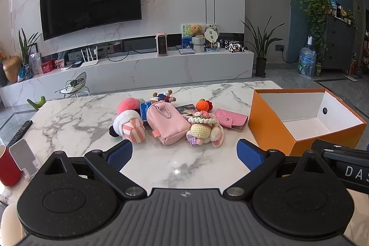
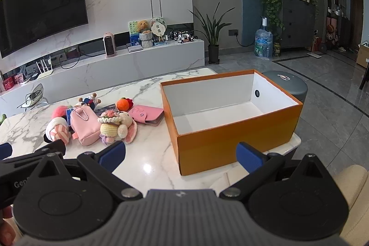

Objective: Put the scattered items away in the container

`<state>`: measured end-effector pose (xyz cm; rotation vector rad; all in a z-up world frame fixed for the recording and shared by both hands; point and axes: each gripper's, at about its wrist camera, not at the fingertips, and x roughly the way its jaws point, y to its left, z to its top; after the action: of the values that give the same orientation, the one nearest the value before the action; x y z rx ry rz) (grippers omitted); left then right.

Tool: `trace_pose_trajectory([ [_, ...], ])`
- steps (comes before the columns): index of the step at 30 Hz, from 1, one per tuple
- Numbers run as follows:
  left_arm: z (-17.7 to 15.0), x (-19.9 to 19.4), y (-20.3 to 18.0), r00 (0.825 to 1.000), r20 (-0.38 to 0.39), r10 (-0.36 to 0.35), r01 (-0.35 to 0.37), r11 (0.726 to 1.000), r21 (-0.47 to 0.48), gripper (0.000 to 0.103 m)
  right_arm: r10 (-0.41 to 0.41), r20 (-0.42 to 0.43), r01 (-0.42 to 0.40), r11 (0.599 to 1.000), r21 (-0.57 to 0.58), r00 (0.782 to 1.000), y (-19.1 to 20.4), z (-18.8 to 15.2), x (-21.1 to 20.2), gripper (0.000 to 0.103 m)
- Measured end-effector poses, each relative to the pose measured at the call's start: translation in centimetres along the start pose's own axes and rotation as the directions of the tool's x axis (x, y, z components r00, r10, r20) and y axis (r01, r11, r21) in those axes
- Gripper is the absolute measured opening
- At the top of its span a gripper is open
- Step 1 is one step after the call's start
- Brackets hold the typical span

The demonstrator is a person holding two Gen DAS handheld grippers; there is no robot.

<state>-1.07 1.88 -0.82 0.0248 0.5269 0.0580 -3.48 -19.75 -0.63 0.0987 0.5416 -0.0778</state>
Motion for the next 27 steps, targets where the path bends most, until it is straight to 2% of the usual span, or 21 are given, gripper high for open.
trace_pose_trajectory([
  [27,0.02,0.0,0.69,1.0,-0.024,0.006,-0.007,1.0,-0.025,0.103,-0.005,0.012,0.006,1.0,-0.018,1.0,0.83,0.01,-0.32,0.103],
])
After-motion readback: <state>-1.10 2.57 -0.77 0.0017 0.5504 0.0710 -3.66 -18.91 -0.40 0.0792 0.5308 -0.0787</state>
